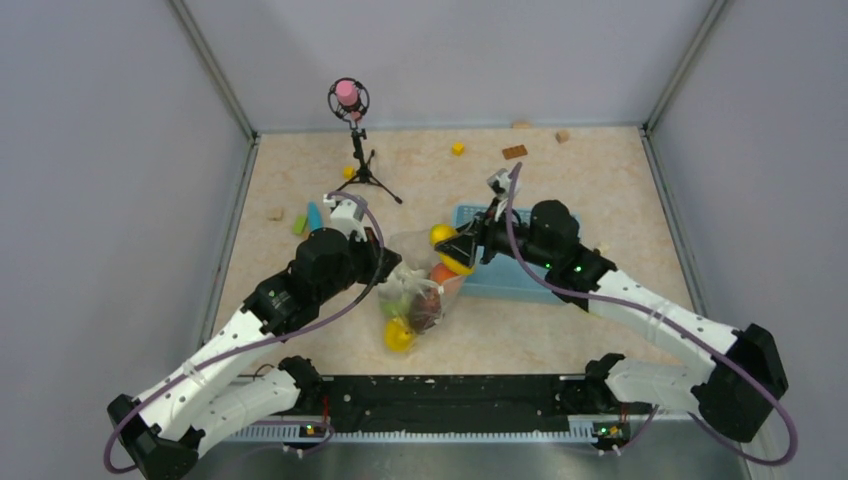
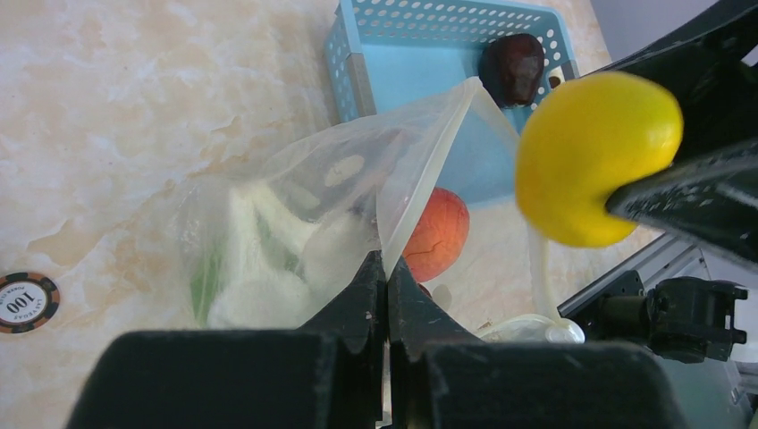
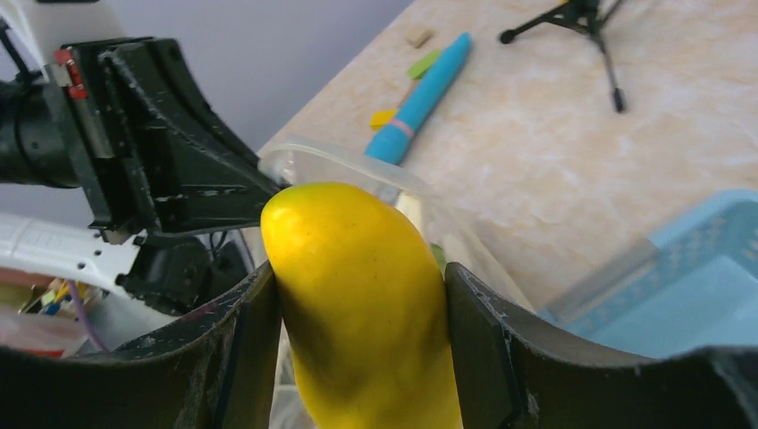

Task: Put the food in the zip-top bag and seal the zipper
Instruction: Place the fake fruit in the zipper food storage bag.

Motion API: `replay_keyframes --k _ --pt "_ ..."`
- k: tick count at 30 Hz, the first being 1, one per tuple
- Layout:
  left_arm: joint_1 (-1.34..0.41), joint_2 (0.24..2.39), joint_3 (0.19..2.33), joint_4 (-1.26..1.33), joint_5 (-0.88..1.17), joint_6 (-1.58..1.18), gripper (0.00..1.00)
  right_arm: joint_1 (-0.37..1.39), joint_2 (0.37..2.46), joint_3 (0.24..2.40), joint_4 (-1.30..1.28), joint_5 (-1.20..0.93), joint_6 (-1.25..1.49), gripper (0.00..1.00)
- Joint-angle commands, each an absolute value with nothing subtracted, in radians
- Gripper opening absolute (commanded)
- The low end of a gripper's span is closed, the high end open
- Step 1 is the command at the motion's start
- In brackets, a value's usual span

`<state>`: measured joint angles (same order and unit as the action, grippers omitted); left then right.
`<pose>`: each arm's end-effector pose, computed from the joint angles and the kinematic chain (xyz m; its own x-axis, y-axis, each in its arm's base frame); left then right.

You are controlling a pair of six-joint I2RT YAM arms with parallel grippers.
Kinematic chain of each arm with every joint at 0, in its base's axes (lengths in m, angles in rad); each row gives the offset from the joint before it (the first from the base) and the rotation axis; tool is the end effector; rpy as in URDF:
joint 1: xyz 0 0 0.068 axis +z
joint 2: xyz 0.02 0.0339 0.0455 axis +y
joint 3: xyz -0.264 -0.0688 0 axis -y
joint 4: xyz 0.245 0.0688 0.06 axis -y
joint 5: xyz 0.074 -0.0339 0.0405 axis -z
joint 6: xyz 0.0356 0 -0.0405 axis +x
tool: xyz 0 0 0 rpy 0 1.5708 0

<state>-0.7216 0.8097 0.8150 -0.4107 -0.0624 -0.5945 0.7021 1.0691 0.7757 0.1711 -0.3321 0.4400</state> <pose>0.1390 -0.1194 0.3228 -0.5905 -0.2250 -0.7751 0.3447 0.7980 -0.4943 0.1847 0.1715 0.3184 -0.4496 0.1471 -0.8811 -0.7362 0.4975 0.4587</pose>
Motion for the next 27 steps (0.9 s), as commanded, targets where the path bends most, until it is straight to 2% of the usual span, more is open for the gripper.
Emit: replay_keyframes --k 1,11,19,24,27 --pt "-0.724 0.796 0.818 -0.367 -0.045 -0.58 0.0 0.782 1.178 0.886 0.312 -0.428 0.38 0.36" --pt "-0.724 0.792 0.82 -0.372 -0.047 -0.575 0.0 0.816 1.318 0.93 0.332 -0.419 0.349 0.36" --pt "-0.724 0.781 0.819 -0.374 -0.053 -0.575 0.0 0.843 1.327 0.95 0.101 -0.235 0.429 0.51" --pt "-0.724 0.782 0.816 -0.368 -0.045 -0.575 0.0 0.911 1.373 1.044 -0.13 -0.049 0.547 0.52" --pt "-0.724 0.788 0.816 -0.361 -0.022 -0.571 0.0 0.949 1.418 1.098 -0.18 -0.007 0.619 0.55"
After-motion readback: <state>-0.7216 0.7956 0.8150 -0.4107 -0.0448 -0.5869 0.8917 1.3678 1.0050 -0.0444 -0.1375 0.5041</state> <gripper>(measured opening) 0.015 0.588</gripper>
